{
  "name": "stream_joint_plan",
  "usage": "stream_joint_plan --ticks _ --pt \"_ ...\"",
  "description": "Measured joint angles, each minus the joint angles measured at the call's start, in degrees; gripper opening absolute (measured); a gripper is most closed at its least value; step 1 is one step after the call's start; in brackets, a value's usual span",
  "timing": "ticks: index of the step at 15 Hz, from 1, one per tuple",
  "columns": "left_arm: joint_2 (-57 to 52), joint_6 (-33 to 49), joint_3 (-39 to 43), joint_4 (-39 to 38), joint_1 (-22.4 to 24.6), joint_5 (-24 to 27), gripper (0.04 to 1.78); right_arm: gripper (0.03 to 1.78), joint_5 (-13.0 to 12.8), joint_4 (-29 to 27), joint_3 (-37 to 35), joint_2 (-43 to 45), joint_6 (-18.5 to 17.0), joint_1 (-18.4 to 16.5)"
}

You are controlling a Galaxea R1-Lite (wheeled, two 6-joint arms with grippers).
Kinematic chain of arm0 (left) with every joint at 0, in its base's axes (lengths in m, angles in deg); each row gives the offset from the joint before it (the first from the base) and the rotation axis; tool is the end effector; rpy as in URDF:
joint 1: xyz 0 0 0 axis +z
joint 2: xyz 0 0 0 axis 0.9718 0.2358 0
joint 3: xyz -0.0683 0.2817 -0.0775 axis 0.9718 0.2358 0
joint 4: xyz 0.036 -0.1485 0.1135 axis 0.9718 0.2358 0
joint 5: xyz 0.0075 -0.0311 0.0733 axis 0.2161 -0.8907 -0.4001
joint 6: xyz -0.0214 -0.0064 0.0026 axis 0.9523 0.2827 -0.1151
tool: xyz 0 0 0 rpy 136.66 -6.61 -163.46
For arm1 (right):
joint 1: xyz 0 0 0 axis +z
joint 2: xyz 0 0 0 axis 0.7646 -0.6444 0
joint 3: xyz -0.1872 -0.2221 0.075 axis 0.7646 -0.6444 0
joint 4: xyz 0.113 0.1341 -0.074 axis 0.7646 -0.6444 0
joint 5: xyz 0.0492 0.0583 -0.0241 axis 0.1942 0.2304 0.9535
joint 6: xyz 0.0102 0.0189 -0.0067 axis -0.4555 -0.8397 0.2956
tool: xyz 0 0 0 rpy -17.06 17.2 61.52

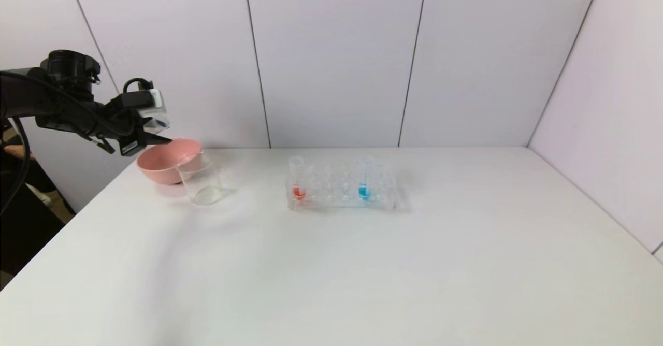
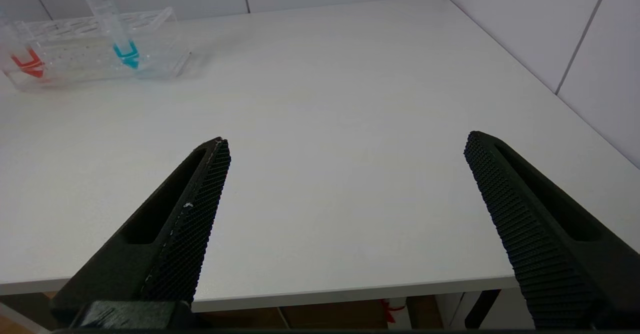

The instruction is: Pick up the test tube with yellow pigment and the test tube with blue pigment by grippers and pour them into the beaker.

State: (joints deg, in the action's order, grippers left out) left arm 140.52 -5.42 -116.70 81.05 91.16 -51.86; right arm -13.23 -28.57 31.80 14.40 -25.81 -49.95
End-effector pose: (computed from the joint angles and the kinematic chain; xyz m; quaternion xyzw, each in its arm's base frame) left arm 0.4262 0.1007 0.2245 0.4735 0.1580 -0.2909 0.8162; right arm -0.0227 -0.0008 0.0759 0.0459 -0.0017 -0.0190 0.9988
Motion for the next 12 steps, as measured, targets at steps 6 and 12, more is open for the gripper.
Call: stream_joint_plan --ticks 6,12 --pt "0.7 -0.1 0.0 -1.4 -1.0 -0.5 0.54 1.71 0.0 0.0 0.0 0.0 0.0 0.0" --pt "0.7 -0.9 0.0 -0.6 -1.1 0.0 0.54 1.71 0.0 0.0 0.0 0.0 0.0 0.0"
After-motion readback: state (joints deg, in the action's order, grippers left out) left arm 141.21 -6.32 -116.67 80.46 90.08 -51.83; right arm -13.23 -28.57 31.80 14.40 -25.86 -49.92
